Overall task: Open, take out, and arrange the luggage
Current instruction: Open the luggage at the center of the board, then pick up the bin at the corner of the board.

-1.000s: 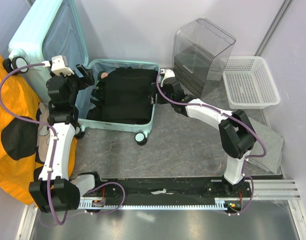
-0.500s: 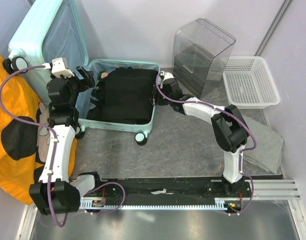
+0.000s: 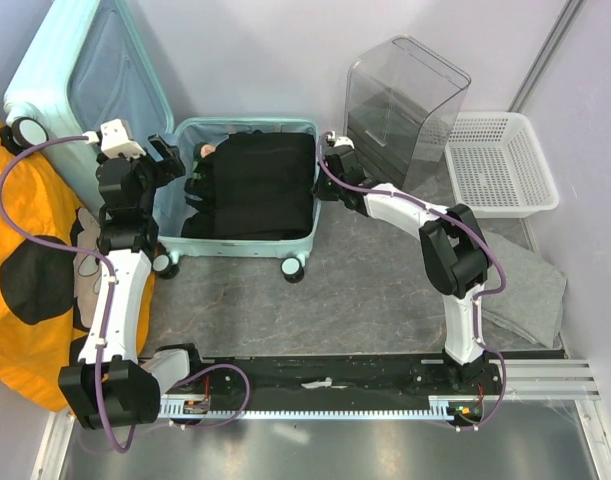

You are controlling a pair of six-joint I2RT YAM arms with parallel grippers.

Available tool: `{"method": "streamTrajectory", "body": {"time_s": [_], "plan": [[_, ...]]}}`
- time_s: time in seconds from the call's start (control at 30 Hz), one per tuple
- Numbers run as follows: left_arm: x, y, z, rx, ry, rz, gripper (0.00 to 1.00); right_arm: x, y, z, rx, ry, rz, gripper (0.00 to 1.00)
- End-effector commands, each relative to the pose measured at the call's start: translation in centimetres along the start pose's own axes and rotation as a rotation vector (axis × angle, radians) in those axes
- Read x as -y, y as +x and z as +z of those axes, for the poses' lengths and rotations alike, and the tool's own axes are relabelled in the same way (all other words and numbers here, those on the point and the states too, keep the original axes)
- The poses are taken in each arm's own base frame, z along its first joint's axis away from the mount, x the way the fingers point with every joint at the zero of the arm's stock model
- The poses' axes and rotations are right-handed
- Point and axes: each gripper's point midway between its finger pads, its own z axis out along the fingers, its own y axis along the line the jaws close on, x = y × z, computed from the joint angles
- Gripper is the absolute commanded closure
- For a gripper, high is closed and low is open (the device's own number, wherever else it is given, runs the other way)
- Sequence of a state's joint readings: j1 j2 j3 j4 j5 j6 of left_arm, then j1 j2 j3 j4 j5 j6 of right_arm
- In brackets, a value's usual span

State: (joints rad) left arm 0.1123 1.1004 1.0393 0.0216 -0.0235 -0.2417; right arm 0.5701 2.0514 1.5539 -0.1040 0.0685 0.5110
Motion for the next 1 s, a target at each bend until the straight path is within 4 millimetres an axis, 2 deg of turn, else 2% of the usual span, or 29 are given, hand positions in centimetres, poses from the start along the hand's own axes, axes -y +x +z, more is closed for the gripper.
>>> {"method": "streamTrajectory", "body": {"time_s": [0.0,0.1,0.17,0.27,0.3,0.37,0.4,0.47,0.5,0.53,0.57,0.6,0.67,0.7,0.77,0.8,0.83,0.87,0.9,0.97], "plan": [[-1.7,0.1,0.2,0.007,-0.078,0.007,0.10,2.3,-0.8,1.4,0.010,0.009,-0.079,1.00],[-1.4,0.2,0.3,0.005,-0.060,0.007,0.10,1.8,-0.9,1.5,0.011,-0.010,-0.069,0.99],[-0.9,0.0,0.3,0.007,-0.031,0.011,0.10,1.4,-0.7,1.6,0.003,-0.036,-0.062,0.95],[-0.1,-0.1,0.3,0.010,0.009,0.009,0.10,0.3,-0.7,1.3,-0.002,-0.092,-0.059,0.77],[0.6,0.0,0.3,0.002,0.048,0.010,0.10,0.1,-1.4,0.9,0.013,-0.100,-0.065,0.68],[1.5,0.1,0.4,-0.008,0.081,0.003,0.11,-0.3,-2.0,0.2,0.030,-0.109,-0.079,0.56],[2.2,-0.1,0.4,-0.007,0.103,0.003,0.11,-0.7,-3.0,-0.8,0.052,-0.120,-0.087,0.41],[4.3,1.0,0.8,-0.053,0.149,0.021,0.11,-1.4,-4.1,-2.1,0.077,-0.143,-0.120,0.29],[5.3,0.2,0.9,-0.040,0.166,0.034,0.11,-2.0,-5.2,-3.7,0.108,-0.161,-0.132,0.22],[7.5,1.2,0.6,-0.078,0.215,0.066,0.11,-2.0,-5.7,-4.5,0.124,-0.164,-0.159,0.18],[8.1,2.3,0.7,-0.129,0.225,0.077,0.11,-2.2,-6.2,-5.5,0.141,-0.168,-0.173,0.16],[9.6,1.5,0.4,-0.128,0.274,0.076,0.11,-2.2,-6.9,-7.5,0.170,-0.172,-0.186,0.14],[11.3,2.2,-0.5,-0.196,0.345,0.057,0.11,-1.5,-7.5,-9.9,0.199,-0.166,-0.214,0.13],[12.9,1.4,-1.4,-0.211,0.423,0.045,0.11,-0.9,-7.6,-12.4,0.224,-0.159,-0.219,0.13],[13.7,1.4,-2.4,-0.250,0.479,0.049,0.11,1.3,-8.2,-14.9,0.262,-0.122,-0.229,0.15],[13.9,1.7,-3.4,-0.292,0.507,0.070,0.11,3.8,-8.6,-17.0,0.284,-0.073,-0.208,0.23],[13.8,2.0,-3.7,-0.308,0.509,0.077,0.11,5.7,-9.0,-18.0,0.297,-0.018,-0.190,0.25],[13.6,2.4,-4.1,-0.322,0.508,0.082,0.10,7.3,-9.1,-18.9,0.297,0.018,-0.171,0.27],[13.2,3.5,-4.3,-0.343,0.498,0.077,0.10,10.8,-9.4,-20.3,0.298,0.093,-0.129,0.28],[13.1,4.1,-4.8,-0.338,0.508,0.069,0.10,14.7,-9.7,-21.5,0.308,0.191,-0.071,0.28]]}}
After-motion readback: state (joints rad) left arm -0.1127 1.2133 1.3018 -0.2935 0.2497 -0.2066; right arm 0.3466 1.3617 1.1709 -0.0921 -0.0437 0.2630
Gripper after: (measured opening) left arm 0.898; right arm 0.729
